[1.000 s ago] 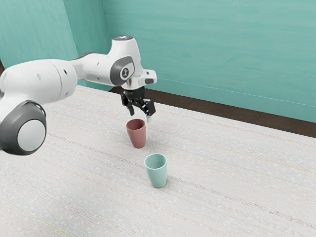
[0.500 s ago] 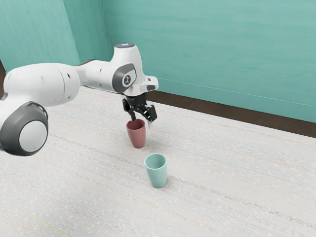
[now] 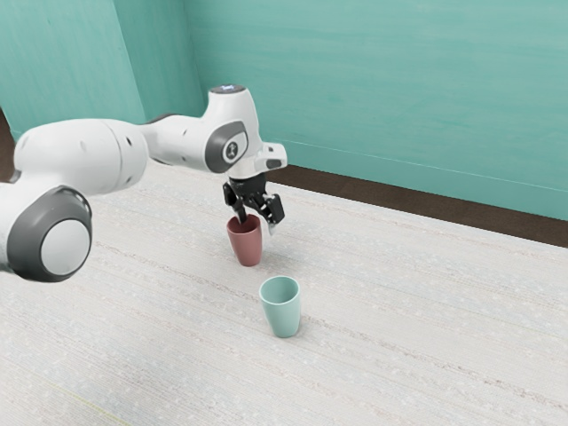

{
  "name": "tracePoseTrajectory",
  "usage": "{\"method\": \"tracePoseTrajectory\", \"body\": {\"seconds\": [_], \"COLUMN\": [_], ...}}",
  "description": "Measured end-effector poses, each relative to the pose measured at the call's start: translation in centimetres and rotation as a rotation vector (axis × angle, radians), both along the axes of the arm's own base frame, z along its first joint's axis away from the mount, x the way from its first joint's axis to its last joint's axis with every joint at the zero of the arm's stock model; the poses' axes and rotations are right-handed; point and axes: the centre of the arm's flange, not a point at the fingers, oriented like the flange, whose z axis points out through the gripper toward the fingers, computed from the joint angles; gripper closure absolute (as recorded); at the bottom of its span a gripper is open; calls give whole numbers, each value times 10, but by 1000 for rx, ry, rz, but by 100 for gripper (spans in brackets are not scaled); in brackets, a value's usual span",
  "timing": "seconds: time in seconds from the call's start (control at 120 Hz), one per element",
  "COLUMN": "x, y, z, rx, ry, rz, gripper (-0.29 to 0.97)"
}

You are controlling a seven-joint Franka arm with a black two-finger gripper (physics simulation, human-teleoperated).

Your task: Place the left cup onto the right cup

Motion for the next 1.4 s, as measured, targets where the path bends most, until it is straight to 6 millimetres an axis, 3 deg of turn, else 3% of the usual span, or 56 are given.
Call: {"method": "tracePoseTrajectory", "body": {"seconds": [0.808,1.192,1.4], "x": [-3,-2,-3], "y": [-2,0,-1], "z": [-25,-24,-23], "rx": [-3,-2,-2], "ry": [37,35,35], "rz": [5,28,37], "gripper": [1,55,70]}}
